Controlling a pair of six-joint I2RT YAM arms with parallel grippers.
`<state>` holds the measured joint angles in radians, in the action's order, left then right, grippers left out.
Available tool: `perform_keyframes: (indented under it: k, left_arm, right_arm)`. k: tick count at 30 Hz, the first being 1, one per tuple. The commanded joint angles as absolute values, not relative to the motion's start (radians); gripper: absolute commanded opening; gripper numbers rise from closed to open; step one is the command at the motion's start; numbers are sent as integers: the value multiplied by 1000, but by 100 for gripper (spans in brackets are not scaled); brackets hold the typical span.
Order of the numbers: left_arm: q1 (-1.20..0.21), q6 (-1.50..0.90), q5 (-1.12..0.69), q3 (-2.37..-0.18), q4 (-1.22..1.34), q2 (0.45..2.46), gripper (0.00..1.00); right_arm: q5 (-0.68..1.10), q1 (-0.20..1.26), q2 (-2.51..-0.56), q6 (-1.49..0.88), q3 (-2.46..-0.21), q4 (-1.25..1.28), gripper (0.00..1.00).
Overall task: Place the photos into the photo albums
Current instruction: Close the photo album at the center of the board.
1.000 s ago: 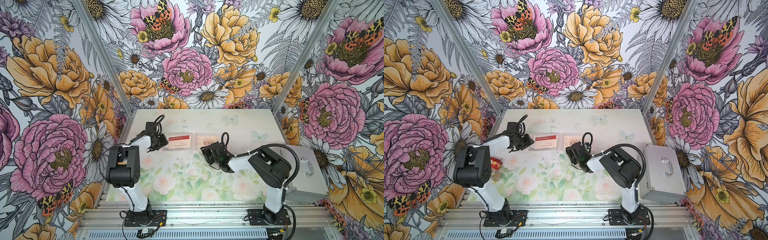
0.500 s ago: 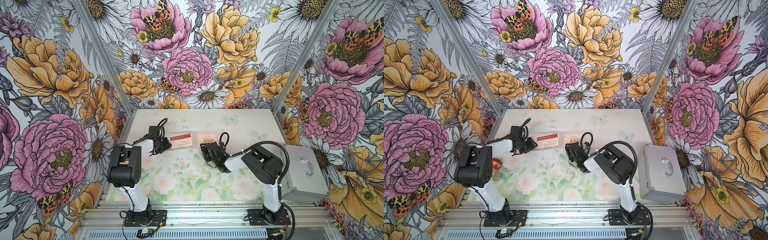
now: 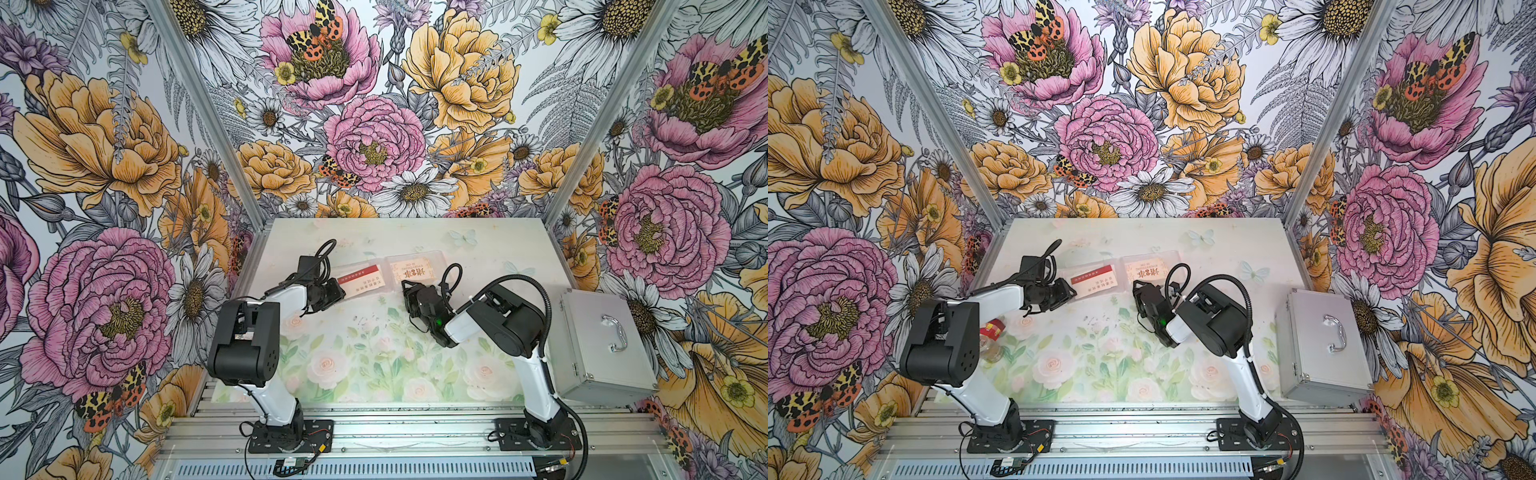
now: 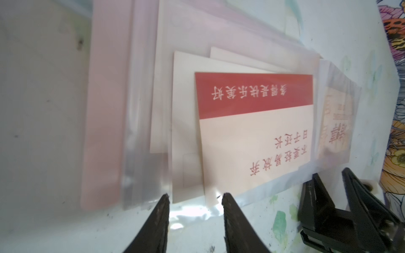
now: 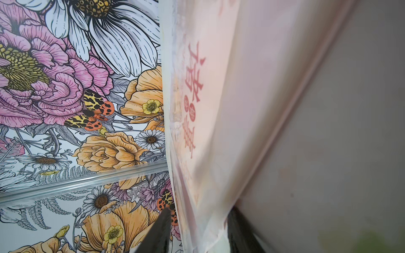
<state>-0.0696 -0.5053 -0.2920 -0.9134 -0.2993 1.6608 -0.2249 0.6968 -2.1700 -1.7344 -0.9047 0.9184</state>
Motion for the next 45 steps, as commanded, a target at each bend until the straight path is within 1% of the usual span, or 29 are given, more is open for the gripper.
perform_keyframes:
  k: [1, 4, 7, 14, 18, 21, 25, 33, 39, 42, 45]
  left_arm:
    - [-52, -536, -237, -925, -297, 1559, 41]
    - [-56, -549, -205, -980, -295, 1543, 41]
    - [-67, -546, -230, -1083, -295, 1620, 42]
    - [-104, -526, -261, -1386, -325, 1944, 42]
    - [-122, -481, -244, -1600, -431, 2132, 41]
    - [-127, -469, -274, -1704, -498, 2236, 41]
    - [-154, -469, -294, -1688, -504, 2261, 40]
    - [-208, -463, -269, -1552, -497, 2221, 40]
    - [-231, -466, -249, -1455, -429, 2185, 39]
    - [-231, -466, -255, -1441, -425, 2192, 38]
    - [-231, -463, -251, -1428, -419, 2192, 38]
  right_arm:
    - [-248, 679, -2184, -1705, -914, 889, 44]
    - [-239, 668, -2190, -1708, -918, 887, 44]
    - [-233, 663, -2195, -1709, -926, 883, 44]
    - [-205, 657, -2203, -1718, -931, 868, 44]
    - [-197, 657, -2198, -1717, -931, 852, 44]
    - [-192, 656, -2198, -1718, -932, 851, 45]
    - [-185, 655, -2204, -1718, -937, 848, 45]
    - [-159, 639, -2243, -1702, -991, 841, 46]
    - [-118, 630, -2284, -1668, -1083, 816, 47]
    - [-110, 629, -2302, -1658, -1116, 808, 47]
    - [-64, 621, -2329, -1637, -1156, 812, 47]
